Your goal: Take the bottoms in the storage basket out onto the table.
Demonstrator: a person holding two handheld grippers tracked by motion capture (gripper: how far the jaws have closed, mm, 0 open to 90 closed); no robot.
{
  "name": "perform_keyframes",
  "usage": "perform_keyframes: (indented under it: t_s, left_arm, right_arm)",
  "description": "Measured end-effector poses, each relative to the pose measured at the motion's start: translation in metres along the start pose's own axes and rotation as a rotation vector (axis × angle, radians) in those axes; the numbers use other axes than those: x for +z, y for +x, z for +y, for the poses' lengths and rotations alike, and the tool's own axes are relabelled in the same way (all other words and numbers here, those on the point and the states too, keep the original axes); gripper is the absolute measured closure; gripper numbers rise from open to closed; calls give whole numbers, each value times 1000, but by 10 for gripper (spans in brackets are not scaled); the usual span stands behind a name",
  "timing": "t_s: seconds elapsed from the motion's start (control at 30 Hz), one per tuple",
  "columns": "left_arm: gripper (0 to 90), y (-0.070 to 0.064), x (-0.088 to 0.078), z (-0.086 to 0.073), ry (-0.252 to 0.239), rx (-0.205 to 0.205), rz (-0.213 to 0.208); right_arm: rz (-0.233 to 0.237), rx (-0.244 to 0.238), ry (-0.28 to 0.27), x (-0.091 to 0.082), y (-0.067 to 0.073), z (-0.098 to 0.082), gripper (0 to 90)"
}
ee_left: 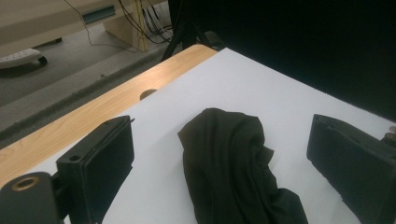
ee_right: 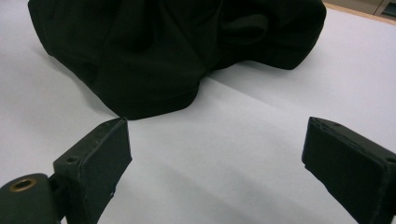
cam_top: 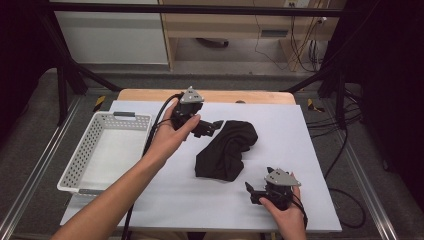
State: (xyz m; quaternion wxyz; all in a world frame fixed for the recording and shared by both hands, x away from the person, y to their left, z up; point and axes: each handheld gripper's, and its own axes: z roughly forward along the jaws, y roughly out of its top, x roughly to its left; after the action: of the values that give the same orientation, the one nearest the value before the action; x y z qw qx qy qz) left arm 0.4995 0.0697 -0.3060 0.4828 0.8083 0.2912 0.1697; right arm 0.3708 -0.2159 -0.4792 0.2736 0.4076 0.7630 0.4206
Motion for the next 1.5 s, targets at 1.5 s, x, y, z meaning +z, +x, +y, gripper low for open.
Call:
perform_keyframes:
  t_s: [1.5]
  left_arm:
    - [71,46,-70,15,-42,-47,103]
  right_arm:
    - [-2,-13,9,1,1,0,85]
